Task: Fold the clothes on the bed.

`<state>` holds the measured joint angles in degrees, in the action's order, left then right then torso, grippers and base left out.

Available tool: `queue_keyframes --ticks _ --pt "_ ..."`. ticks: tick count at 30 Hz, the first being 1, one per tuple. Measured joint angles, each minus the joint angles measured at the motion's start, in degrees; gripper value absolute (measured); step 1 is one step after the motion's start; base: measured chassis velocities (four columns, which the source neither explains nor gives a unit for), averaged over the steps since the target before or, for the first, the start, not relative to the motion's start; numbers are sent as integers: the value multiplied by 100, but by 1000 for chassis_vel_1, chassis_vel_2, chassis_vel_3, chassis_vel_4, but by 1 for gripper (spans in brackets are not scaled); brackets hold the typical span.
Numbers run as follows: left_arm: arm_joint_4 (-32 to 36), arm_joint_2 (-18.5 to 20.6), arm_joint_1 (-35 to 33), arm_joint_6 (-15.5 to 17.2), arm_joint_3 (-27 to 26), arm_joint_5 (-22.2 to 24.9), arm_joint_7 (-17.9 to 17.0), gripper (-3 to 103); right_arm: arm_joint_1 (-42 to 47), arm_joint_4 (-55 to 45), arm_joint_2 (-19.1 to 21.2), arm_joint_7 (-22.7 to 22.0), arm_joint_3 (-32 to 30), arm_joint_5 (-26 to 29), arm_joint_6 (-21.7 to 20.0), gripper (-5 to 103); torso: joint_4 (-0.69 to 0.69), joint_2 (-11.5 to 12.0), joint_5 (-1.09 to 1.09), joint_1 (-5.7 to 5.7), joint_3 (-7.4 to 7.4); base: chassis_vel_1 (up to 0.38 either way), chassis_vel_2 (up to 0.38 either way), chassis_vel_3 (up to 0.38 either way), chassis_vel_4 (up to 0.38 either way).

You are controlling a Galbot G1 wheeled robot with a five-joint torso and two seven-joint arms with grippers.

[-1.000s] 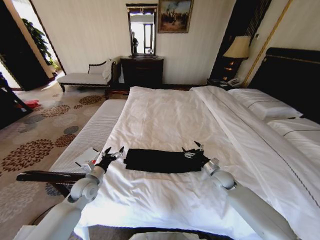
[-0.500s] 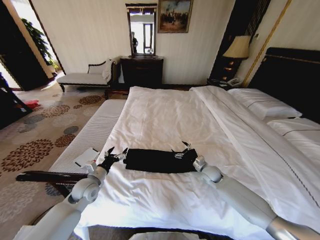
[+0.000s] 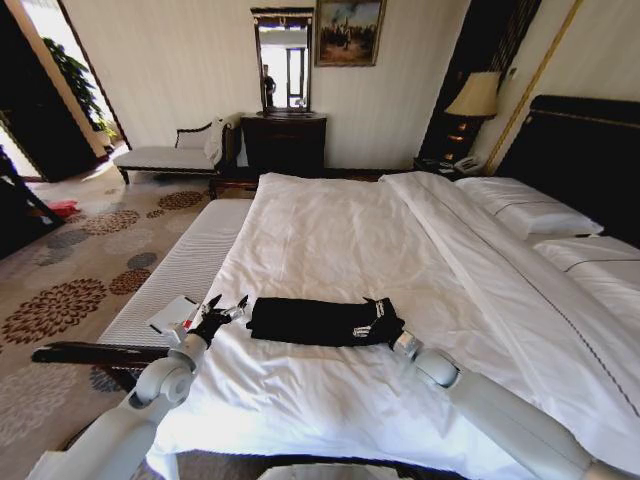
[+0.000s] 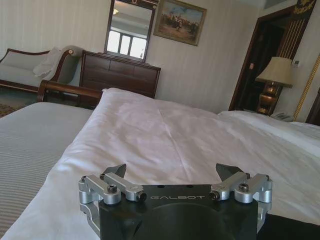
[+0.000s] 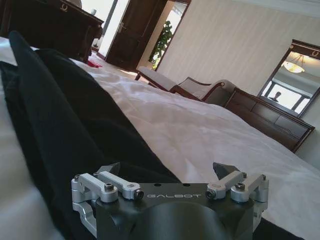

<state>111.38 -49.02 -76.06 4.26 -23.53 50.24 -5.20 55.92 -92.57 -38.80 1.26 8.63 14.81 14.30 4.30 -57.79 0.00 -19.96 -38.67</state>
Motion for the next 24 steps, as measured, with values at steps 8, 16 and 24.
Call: queue_keyframes --ticks 8,16,24 --pt "30 0 10 10 -17 21 -16 100 535 -268 75 5 -406 -229 47 100 3 0 0 0 0 0 0 0 0" --pt "54 -54 20 25 57 -41 -45 100 412 -523 -22 -133 -788 605 -178 100 0 0 -1 0 0 0 0 0 0" --pt "74 -39 135 37 154 -99 -157 100 167 -90 -425 -259 -530 911 -375 100 0 0 1 0 -1 0 0 0 0"
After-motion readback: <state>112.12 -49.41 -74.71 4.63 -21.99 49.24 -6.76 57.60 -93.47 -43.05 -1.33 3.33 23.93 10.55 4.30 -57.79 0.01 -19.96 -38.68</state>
